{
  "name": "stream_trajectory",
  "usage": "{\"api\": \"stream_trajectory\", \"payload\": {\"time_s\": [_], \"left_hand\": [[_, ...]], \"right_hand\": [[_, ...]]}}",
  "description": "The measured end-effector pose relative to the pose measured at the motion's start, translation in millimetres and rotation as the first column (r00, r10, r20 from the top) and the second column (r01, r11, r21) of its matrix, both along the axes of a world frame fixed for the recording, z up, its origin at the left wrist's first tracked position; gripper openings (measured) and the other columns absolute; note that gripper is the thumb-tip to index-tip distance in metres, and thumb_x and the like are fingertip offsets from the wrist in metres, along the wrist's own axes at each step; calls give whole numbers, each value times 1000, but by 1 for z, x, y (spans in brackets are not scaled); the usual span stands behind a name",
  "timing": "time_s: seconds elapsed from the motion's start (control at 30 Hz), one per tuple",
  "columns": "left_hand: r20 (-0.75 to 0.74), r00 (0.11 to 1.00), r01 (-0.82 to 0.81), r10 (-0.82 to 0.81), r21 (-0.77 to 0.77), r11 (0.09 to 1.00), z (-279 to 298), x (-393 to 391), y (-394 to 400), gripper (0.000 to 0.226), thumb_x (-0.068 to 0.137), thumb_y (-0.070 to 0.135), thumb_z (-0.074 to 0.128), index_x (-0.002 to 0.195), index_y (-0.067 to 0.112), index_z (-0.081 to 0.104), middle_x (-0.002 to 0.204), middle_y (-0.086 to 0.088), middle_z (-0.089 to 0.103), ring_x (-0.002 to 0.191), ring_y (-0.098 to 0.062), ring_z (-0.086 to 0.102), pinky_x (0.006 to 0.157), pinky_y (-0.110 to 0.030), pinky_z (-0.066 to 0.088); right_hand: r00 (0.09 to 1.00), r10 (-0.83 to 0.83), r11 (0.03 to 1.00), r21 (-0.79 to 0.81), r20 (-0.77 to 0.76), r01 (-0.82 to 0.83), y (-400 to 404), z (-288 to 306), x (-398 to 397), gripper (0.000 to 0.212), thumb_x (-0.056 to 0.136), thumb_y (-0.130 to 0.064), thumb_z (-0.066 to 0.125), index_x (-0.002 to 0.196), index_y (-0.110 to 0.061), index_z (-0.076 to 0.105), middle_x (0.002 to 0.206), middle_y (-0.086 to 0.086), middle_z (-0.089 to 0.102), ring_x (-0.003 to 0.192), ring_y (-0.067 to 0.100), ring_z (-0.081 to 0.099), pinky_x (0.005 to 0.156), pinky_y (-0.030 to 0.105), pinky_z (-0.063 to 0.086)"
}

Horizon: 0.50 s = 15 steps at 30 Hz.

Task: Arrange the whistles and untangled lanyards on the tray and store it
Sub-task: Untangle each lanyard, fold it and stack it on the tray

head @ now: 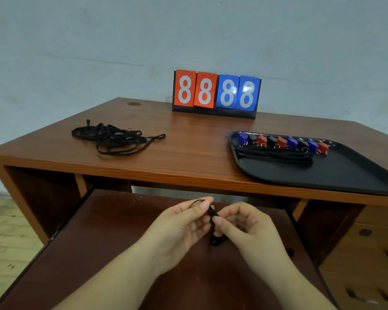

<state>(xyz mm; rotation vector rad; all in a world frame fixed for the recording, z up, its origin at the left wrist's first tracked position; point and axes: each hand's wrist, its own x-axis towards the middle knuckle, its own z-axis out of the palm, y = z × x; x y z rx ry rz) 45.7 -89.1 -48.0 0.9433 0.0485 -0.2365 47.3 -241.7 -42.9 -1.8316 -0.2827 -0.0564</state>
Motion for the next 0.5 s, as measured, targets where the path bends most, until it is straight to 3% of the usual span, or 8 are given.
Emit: {"api": "stream_trajectory", "payload": {"time_s": [0.17, 0.27, 0.4, 0.5], "left_hand": [[85, 988, -133, 129, 43, 990, 4, 4, 6, 23, 72, 17, 60, 94, 11, 66, 83, -3, 74, 78, -11, 70, 79, -29, 50], [97, 972, -214, 212, 7, 977, 7, 8, 15, 23, 74, 19, 59, 96, 13, 63, 75, 1, 72, 78, -11, 71, 74, -26, 53], [118, 953, -275, 278, -41, 961, 9, 14, 28, 13, 91, 12, 50, 99, 12, 60, 70, 3, 68, 84, -13, 71, 74, -25, 58], [140, 930, -338, 341, -46, 940, 10, 18, 38, 15, 94, 11, 47, 101, 13, 60, 68, 4, 66, 76, -10, 70, 69, -25, 59]], "right_hand": [[999, 43, 999, -28, -31, -44, -5, 0, 4, 21, 84, -17, 66, 82, -37, 71, 69, -11, 71, 60, 0, 62, 58, 11, 47], [996, 60, 990, -126, -73, -68, -13, -1, 10, 16, 84, -21, 66, 84, -36, 72, 70, -14, 71, 60, 0, 61, 58, 11, 46], [994, 24, 967, -251, -103, -49, -27, 0, 17, 11, 83, -24, 67, 79, -33, 72, 69, -12, 69, 56, -7, 57, 52, 9, 44], [995, -45, 951, -308, -90, 15, -41, -1, 25, 8, 83, -28, 67, 79, -29, 74, 69, -9, 69, 52, -9, 55, 53, 10, 40]]}}
